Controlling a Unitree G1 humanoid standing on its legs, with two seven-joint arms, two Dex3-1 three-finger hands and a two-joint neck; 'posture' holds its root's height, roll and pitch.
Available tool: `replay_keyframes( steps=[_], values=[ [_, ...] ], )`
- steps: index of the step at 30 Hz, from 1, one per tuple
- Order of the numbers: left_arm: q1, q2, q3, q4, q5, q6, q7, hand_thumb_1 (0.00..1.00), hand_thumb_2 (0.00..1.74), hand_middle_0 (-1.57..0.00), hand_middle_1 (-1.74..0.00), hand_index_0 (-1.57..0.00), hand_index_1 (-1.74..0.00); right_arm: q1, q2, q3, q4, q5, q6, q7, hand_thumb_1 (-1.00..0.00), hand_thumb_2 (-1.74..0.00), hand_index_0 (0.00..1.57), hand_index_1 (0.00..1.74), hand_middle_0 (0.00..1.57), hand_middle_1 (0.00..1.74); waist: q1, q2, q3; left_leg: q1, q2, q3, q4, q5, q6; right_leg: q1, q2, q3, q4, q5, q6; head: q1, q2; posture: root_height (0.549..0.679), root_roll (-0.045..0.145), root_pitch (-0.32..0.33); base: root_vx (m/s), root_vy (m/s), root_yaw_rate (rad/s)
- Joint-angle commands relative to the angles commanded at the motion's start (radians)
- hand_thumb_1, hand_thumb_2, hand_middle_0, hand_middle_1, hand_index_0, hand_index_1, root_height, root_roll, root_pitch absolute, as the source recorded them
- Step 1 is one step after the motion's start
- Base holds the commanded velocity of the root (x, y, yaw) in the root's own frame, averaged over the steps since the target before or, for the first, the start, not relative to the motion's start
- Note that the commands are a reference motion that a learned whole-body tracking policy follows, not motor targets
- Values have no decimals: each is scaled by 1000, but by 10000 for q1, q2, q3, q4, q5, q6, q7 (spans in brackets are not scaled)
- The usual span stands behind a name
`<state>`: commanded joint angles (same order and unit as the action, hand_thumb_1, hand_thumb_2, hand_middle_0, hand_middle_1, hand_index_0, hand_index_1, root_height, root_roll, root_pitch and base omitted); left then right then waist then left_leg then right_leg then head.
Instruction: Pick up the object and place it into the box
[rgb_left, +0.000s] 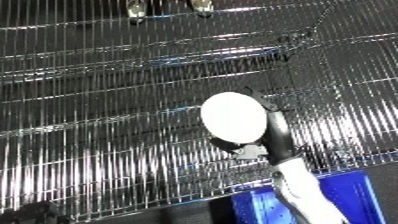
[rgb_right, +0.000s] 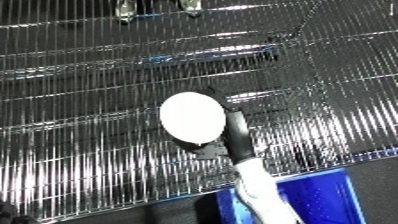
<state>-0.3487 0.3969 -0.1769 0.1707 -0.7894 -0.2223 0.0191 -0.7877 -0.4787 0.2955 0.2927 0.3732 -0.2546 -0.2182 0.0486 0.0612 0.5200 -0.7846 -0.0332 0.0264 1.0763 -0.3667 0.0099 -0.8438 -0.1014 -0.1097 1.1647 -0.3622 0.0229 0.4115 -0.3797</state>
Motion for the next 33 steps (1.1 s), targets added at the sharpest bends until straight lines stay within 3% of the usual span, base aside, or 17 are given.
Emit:
replay_keyframes(
  steps=[1,2,3,4,8,9,13,16,21,26,29,33],
  values=[
    [207,9,124,-33,52,-71,-49,1000,1740,-1570,-1740,-1570,-1740,462,1,-203,-559,-193,-41,-126,-750,-1305,1178,1305,1178,1305,-104,-60,0,212,53,18,-164,-2,-1,187,29,30,-148,28,30,-109,-92,576,57,94,-77,-35,-299],
    [592,34,395,-90,154,-171,-142,1000,1740,-1570,-1740,-1570,-1740,1464,20,-639,-1656,-563,-140,-341,-750,-1305,1178,1305,1178,1305,-326,-192,0,719,177,62,-574,24,-19,640,90,103,-515,107,93,-189,-310,585,56,84,-78,-42,-309],
    [592,34,395,-90,154,-171,-142,1000,1740,-1570,-1740,-1570,-1740,1464,20,-639,-1656,-563,-140,-341,-750,-1305,1178,1305,1178,1305,-326,-192,0,719,177,62,-574,24,-19,640,90,103,-515,107,93,-189,-310,585,56,84,-78,-42,-309],
    [828,68,661,-77,235,-203,-215,1000,1740,-1570,-1740,-1570,-1740,2320,53,-1061,-2315,-687,-320,-459,-750,-1305,1178,1305,1178,1305,-529,-299,0,1236,301,120,-1003,84,-54,1109,143,185,-876,199,156,105,-423,593,54,70,-99,-46,-387],
    [1016,132,953,42,259,-229,-273,1000,1740,-1570,-1740,-1570,-1740,3221,8,-1573,-2719,-637,-543,-558,-750,-1305,1178,1305,1178,1305,-758,-369,-7,1794,446,214,-1472,176,-90,1627,191,282,-1209,284,234,391,-508,601,52,52,-61,-9,-317],
    [1133,172,1097,97,246,-207,-308,1000,1740,-1570,-1740,-1570,-1740,3665,-59,-1844,-2816,-534,-653,-538,-750,-1305,1178,1305,1178,1305,-862,-373,-59,1995,527,269,-1672,237,-114,1829,207,332,-1329,304,267,617,-609,604,52,45,-7,20,-219],
    [1504,270,1414,142,233,-163,-512,1000,1740,-1570,-1740,-1570,-1740,4628,-116,-2499,-2994,-344,-1017,-546,-750,-1305,1178,1305,1178,1305,-1035,-371,-251,2211,641,373,-1939,337,-172,2115,250,439,-1610,378,296,827,-706,610,56,40,-10,3,-179],
    [1685,340,1525,186,171,-215,-602,1000,1740,-1570,-1740,-1570,-1740,5187,-138,-2889,-3072,-330,-1242,-714,-750,-1305,1178,1305,1178,1305,-1167,-372,-317,2252,666,448,-2002,361,-190,2207,301,516,-1775,450,296,1074,-646,613,60,40,-33,0,-129],
    [1869,406,1565,205,32,-374,-689,1000,1740,-1570,-1740,-1570,-1740,5947,-179,-3329,-2997,-70,-1572,-1075,-750,-1305,1178,1305,1178,1305,-1377,-357,-313,2310,697,564,-2110,371,-184,2285,383,655,-1949,517,300,1757,-643,616,64,42,-53,16,-101],
    [1895,405,1571,320,-61,-559,-699,1000,1740,-1570,-1740,-1570,-1740,6600,-137,-3669,-2437,757,-2014,-1130,-750,-1305,1178,1305,1178,1305,-1634,-303,-243,2469,675,685,-2189,363,-156,2357,522,820,-2035,575,289,2989,-1403,617,69,37,-55,49,-104],
    [1824,346,1507,513,-158,-670,-662,1000,1740,-1570,-1740,-1570,-1740,6740,-222,-3839,-1861,1063,-2231,-1097,-750,-1305,1178,1305,1178,1305,-1801,-203,-195,2708,632,791,-2230,336,-189,2513,586,959,-2148,617,282,3477,-2010,619,76,27,-11,98,-99],
    [1746,228,1389,888,-328,-810,-655,1000,1740,-1570,-1740,-1570,-1740,6874,-442,-4030,-994,1212,-2549,-1116,-750,-1305,1178,1305,1178,1305,-1999,-20,-188,3098,577,953,-2326,298,-253,2782,617,1167,-2341,645,273,3441,-2248,623,88,9,44,113,-107]
  ],
)
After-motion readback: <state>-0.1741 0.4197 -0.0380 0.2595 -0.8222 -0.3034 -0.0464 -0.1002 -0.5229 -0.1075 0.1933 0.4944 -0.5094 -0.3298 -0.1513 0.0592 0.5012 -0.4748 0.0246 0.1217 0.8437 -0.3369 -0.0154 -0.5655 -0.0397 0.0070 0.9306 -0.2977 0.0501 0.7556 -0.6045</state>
